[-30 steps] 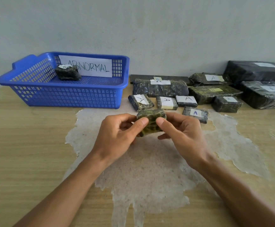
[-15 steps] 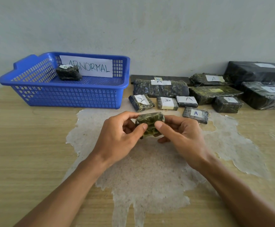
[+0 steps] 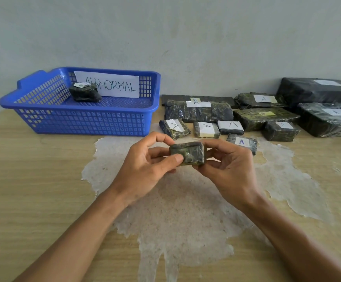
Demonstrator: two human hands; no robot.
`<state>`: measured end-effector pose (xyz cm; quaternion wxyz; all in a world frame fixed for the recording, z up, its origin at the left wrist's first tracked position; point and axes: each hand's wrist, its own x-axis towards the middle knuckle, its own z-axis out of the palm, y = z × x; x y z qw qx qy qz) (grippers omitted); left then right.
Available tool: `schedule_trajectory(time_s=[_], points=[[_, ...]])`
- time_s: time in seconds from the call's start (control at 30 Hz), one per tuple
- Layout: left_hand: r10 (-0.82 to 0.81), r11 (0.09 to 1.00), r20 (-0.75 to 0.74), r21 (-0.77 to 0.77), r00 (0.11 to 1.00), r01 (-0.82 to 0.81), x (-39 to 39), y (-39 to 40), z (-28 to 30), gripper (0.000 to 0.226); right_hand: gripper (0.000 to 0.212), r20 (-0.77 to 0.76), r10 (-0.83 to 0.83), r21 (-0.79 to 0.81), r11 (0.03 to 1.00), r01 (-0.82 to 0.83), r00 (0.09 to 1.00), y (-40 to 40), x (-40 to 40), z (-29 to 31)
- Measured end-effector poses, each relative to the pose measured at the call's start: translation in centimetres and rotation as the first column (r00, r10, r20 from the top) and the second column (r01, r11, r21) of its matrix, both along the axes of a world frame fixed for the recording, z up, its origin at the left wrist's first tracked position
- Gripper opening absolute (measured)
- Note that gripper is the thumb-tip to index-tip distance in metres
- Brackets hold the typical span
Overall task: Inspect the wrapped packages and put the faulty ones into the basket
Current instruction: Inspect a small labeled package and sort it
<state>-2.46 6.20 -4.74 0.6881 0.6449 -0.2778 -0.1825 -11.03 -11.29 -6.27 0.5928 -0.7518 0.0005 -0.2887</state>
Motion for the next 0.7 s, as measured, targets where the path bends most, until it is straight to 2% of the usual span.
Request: schedule_trajectory(time_s=[0.1, 0.17, 0.23, 0.43, 0.57, 0.7], points=[[0.006, 1.0, -0.01, -0.025, 1.0, -0.006, 0.2, -0.1, -0.1, 0.033, 0.059, -0.02, 0.063, 0.029, 0.998, -0.062, 0.998, -0.2, -0.1, 0.0], [0.031, 0.999, 0.025, -0.044, 0.999, -0.03, 0.3, -0.1, -0.2, 0.042, 0.075, -0.072, 0.115, 0.076, 0.991, -0.109, 0.991, -0.6, -0.1, -0.1], [0.072, 0.996, 0.071, -0.049, 0.995, -0.069, 0.4, 0.0, -0.4, 0.051, 0.08, -0.106, 0.163, 0.132, 0.98, -0.149, 0.981, -0.9, -0.1, -0.1], [0.09, 0.996, 0.13, -0.001, 0.987, -0.091, 0.5, 0.0, -0.7, 0.063, 0.061, -0.135, 0.148, 0.131, 0.983, -0.13, 0.98, -0.8, -0.1, -0.1], [0.029, 0.995, 0.185, 0.085, 0.982, -0.045, 0.5, 0.5, -0.4, 0.067, 0.059, -0.151, 0.142, 0.125, 0.984, -0.124, 0.978, -0.6, -0.1, -0.1], [-0.025, 0.988, 0.227, 0.154, 0.974, -0.01, 0.5, 0.9, 0.4, 0.064, 0.046, -0.095, 0.119, 0.239, 0.967, -0.094, 0.988, -0.6, 0.0, 0.1]])
